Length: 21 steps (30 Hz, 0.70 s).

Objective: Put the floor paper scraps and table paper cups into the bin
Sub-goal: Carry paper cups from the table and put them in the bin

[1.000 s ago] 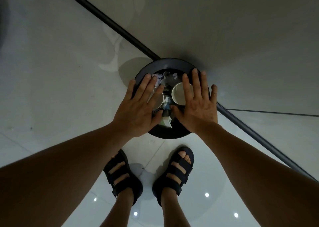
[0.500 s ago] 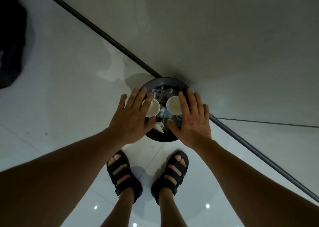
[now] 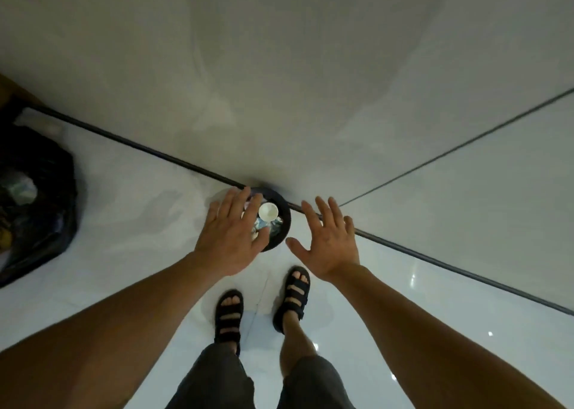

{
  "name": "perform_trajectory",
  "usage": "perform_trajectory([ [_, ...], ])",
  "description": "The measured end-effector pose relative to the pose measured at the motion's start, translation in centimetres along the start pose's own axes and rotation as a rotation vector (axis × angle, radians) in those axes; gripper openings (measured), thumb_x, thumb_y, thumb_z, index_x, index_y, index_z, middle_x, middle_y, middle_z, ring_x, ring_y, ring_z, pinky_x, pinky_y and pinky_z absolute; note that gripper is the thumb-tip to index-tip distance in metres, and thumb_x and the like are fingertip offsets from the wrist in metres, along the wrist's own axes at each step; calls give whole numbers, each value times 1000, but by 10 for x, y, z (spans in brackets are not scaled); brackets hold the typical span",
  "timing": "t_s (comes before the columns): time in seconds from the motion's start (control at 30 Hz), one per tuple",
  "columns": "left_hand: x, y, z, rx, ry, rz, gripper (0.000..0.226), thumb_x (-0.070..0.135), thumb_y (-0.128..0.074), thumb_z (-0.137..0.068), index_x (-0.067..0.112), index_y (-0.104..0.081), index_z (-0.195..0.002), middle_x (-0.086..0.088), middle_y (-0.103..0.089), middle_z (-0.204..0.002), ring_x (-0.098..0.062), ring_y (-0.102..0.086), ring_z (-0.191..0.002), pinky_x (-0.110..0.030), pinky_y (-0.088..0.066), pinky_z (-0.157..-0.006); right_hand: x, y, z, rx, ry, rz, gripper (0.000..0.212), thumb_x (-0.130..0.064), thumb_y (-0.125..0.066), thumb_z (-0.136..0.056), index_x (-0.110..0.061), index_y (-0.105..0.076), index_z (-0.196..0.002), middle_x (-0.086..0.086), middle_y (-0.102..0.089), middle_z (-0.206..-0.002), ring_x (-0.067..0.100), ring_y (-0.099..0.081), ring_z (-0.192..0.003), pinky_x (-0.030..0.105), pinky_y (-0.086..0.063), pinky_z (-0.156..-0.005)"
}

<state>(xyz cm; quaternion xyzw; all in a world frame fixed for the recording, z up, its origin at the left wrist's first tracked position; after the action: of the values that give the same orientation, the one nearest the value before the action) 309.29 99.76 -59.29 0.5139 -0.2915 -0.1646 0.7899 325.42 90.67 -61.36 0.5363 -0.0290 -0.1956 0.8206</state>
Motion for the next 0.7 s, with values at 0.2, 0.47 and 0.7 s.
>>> perform_trajectory([
  [0.2,81,74,51,-51,-184,-50,66,56,-27,-93,22,-19,-150,-3,-15,-158,-24,-11,-145,-47,-18,-116,12,62,138,55,-257,-158,83,-78,-25,-87,-38,3,-154,-2,-1,-164,21,10,-150,53,-6,-119],
  [0.47,255,85,130,-194,-574,-153,68,58,-30,-94,24,-15,-151,-1,-8,-160,-21,-5,-147,-45,-10,-117,98,69,359,262,-772,-420,84,-78,-28,-86,-37,-3,-155,-4,-9,-163,19,3,-150,49,-13,-119],
  [0.7,429,27,267,-268,-945,-317,67,55,-28,-96,23,-12,-152,-1,-7,-160,-20,-3,-147,-42,-10,-118,137,-17,591,401,-1173,-628,84,-77,-30,-85,-36,-7,-155,-3,-10,-163,19,3,-150,49,-13,-119],
])
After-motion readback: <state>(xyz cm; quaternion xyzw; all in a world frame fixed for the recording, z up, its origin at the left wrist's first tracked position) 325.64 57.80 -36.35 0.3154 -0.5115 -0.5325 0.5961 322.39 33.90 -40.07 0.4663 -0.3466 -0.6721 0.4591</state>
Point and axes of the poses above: each hand's wrist, its own z-axis away from the middle knuckle, its own y-axis out of the back of the hand, x = y × z, the point moved 7 cm from there along -z, towards the middle knuckle
